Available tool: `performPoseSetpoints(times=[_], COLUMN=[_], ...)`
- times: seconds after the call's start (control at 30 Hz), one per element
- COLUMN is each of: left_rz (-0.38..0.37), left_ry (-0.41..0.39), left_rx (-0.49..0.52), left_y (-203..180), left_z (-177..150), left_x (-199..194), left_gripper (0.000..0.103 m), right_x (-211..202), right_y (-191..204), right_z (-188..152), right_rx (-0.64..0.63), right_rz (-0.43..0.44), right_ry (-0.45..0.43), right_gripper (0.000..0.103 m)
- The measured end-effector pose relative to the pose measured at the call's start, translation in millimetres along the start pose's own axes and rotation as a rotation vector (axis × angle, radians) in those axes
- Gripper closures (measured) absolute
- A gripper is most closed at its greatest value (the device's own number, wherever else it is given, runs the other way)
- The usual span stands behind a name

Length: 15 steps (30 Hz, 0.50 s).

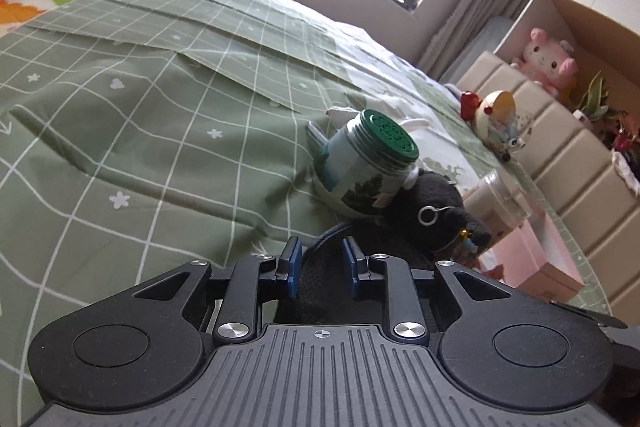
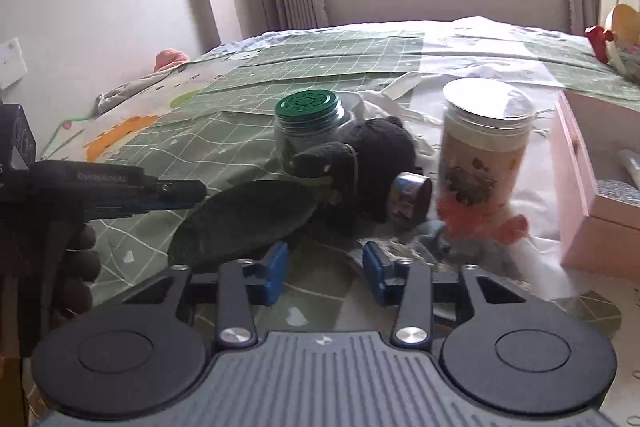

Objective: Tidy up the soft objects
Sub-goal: 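Grasp the black plush item with the left tool while the right tool grasps the grey knit hat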

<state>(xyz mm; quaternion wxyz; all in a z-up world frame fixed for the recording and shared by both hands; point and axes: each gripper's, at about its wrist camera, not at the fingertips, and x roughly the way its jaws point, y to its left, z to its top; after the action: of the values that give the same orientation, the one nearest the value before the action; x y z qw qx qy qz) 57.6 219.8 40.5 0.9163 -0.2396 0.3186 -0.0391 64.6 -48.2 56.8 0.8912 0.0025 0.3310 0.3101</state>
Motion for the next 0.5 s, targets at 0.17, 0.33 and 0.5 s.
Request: performPoseSetpoints(times=[0.17,0.33,0.5], left_rz=[-0.066,-0.189,-0.155], left_ry=[0.084,0.163,0.134], left_rx=[-0.023,-0.005,0.066], left_y=[11.1,5.6,-16.1], left_z=[1.1,-13.1,-27.1], left_x=[19.9,30.8,33.7], left_gripper=[0.076,0.072,0.072], right_x=[37.6,42.7,19.7], right_y=[6.0,4.0,0.3], right_z=[3.5,-9.3,-15.7], right_rx=[0.008,-0.016,-0.070], right_rz=[-0.018,-0.019,0.008], right_ry=[0.070,0.090,0.055], right_gripper=[0.080,0.081,0.081])
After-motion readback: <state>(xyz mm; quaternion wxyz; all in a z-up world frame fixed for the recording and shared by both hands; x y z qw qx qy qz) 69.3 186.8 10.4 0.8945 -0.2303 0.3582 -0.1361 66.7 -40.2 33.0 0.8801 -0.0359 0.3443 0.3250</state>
